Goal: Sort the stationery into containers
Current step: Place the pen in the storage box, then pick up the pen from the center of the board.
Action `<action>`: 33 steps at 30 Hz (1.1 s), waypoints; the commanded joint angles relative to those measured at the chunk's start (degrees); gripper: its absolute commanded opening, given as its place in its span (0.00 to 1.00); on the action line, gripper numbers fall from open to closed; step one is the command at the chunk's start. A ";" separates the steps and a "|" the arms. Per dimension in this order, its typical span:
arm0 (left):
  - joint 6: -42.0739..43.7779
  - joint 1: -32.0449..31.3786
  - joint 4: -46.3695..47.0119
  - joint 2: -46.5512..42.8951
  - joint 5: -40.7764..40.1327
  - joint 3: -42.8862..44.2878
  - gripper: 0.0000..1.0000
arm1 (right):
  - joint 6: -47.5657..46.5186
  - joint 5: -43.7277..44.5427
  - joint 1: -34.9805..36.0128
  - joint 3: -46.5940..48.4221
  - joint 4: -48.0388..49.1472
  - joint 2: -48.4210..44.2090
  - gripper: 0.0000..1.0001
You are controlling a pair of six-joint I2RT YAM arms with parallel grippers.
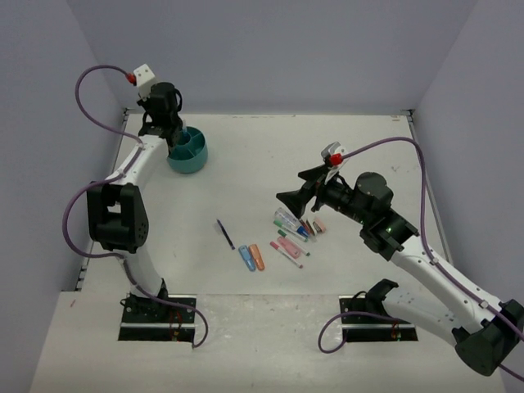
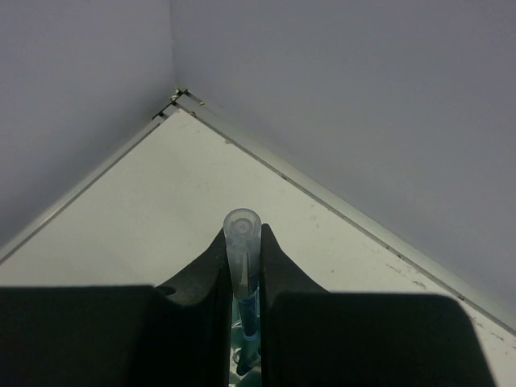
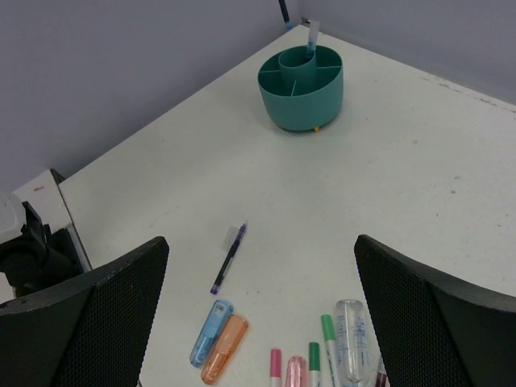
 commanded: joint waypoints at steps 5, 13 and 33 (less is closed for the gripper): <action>-2.75 0.84 12.90 2.07 2.63 -4.61 0.00 | 0.84 -5.71 0.14 0.32 3.45 2.34 0.99; -6.91 0.79 12.62 1.62 4.41 -8.75 0.00 | 0.61 -5.30 0.14 0.70 3.37 3.59 0.99; -9.87 0.14 -1.02 -9.93 14.12 -6.05 0.88 | 3.49 -0.52 1.77 12.60 -10.78 21.90 0.99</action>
